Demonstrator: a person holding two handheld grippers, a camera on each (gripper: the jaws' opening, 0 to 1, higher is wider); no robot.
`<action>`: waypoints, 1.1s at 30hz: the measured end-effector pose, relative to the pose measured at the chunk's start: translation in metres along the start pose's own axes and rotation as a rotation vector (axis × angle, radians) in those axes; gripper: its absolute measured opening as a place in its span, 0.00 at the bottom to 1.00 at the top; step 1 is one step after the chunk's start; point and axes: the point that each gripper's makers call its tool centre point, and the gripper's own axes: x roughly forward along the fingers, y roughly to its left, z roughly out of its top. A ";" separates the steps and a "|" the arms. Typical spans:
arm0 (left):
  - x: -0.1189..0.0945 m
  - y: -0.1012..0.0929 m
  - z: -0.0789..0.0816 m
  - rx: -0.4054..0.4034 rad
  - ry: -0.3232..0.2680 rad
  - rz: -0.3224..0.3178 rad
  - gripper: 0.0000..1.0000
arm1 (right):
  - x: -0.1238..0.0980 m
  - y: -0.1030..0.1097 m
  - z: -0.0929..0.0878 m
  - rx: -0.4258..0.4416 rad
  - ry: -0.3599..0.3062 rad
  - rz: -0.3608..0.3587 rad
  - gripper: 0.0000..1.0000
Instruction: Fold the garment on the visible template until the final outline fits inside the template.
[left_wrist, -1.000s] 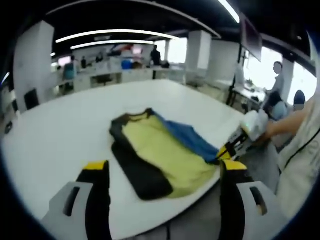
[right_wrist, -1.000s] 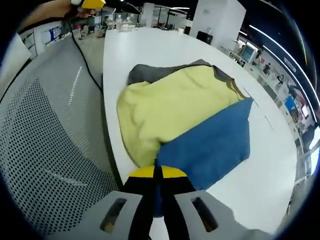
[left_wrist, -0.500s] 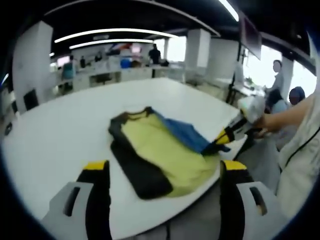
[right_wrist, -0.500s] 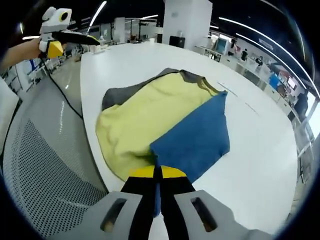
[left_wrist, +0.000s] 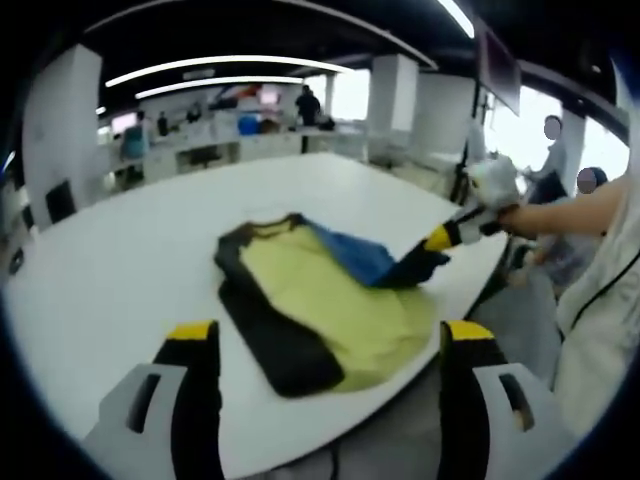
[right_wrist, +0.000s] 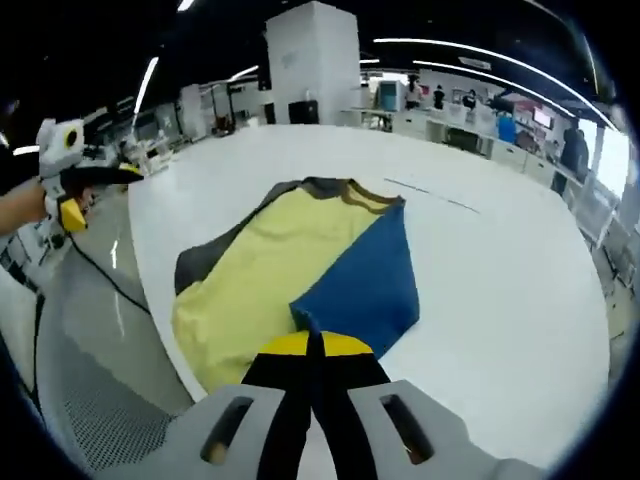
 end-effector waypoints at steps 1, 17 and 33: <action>0.000 0.000 0.000 0.000 -0.001 0.000 0.86 | -0.003 -0.005 0.004 0.013 -0.009 -0.010 0.02; 0.006 -0.002 0.002 0.007 0.008 -0.013 0.86 | -0.035 -0.098 0.031 0.251 -0.156 -0.176 0.02; 0.011 -0.006 -0.005 -0.008 0.022 -0.023 0.86 | -0.079 -0.159 0.037 0.496 -0.299 -0.349 0.02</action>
